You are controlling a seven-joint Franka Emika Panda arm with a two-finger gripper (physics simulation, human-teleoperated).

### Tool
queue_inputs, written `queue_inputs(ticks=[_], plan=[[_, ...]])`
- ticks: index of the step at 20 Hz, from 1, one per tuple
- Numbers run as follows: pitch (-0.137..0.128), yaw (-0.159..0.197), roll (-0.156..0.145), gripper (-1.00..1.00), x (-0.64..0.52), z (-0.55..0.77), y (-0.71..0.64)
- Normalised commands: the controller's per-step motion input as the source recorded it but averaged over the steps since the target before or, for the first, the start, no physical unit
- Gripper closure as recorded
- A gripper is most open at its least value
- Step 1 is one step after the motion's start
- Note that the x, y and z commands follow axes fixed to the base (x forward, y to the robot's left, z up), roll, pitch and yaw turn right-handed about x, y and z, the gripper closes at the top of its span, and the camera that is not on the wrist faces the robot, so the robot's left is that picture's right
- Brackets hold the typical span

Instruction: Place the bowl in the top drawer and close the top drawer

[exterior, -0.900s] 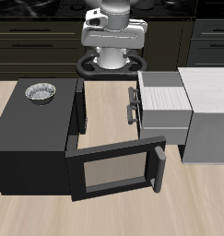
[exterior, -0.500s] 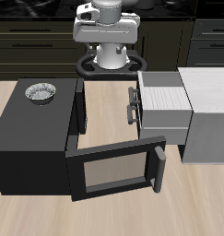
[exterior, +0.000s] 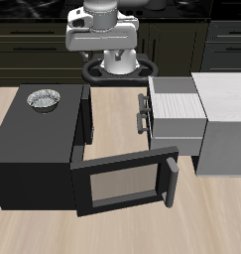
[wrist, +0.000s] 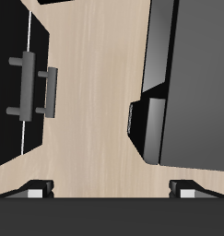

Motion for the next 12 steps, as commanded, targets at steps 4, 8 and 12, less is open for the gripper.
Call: queue_inputs(ticks=[4, 8, 12], plan=[[0.007, 0.001, -0.027, -1.00, 0.32, 0.09, -0.32], [0.011, 0.005, -0.020, -1.00, 0.25, 0.07, -0.30], [0.012, -0.029, -0.026, -1.00, 0.28, 0.08, -0.35]])
